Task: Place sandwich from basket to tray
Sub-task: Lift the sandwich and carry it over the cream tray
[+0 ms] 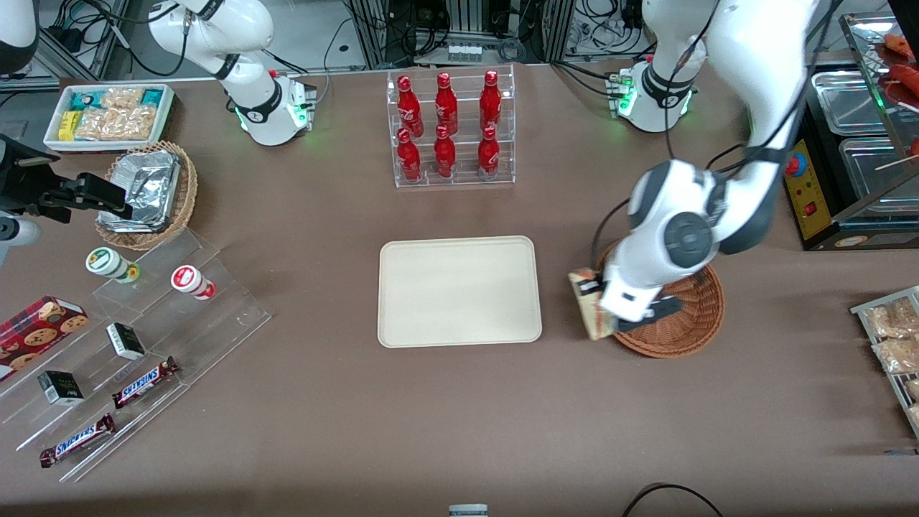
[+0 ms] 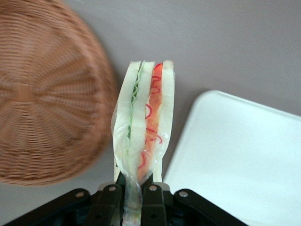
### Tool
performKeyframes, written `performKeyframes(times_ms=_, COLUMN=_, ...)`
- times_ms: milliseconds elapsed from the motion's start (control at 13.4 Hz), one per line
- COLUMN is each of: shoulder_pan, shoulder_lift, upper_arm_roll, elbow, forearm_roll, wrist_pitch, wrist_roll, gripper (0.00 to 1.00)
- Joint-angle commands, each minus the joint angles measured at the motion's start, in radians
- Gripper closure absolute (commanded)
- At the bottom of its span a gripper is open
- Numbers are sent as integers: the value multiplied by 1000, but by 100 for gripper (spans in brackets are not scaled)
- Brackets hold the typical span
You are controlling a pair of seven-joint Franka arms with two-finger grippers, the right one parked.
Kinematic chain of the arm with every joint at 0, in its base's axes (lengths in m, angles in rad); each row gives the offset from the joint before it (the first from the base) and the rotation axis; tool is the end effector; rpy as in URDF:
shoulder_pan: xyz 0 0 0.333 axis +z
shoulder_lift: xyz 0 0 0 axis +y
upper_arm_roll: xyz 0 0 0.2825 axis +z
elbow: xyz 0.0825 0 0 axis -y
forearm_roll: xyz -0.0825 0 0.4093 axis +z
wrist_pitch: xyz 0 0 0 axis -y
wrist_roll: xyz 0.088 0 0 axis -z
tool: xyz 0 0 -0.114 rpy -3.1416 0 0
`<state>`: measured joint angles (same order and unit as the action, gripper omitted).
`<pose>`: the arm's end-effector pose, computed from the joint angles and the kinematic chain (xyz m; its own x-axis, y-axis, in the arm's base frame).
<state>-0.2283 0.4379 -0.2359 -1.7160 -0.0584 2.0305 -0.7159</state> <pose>0.5886 -0.2888 0.2811 0.9410 0.2840 -0.1838 0.2952 -0.9548 0.0359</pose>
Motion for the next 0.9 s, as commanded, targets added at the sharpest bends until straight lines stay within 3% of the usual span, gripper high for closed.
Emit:
performKeyframes(times_ms=0, shoulder_pan=-107, shoulder_lift=126, upper_arm_roll=7, elbow=157, forearm_roll=6, wrist_pitch=-33, wrist_roll=-13, gripper=100)
performKeyframes(times_ms=523, shoulder_pan=-317, shoulder_lift=281, upper_arm_roll=15, elbow=323, forearm_roll=29, wrist_pitch=-33, wrist_roll=-198, gripper=100)
performKeyframes(times_ms=822, shoulder_pan=-376, shoulder_lift=390, upper_arm_roll=15, elbow=462, forearm_roll=106, wrist_pitch=-67, wrist_roll=-307, gripper=100)
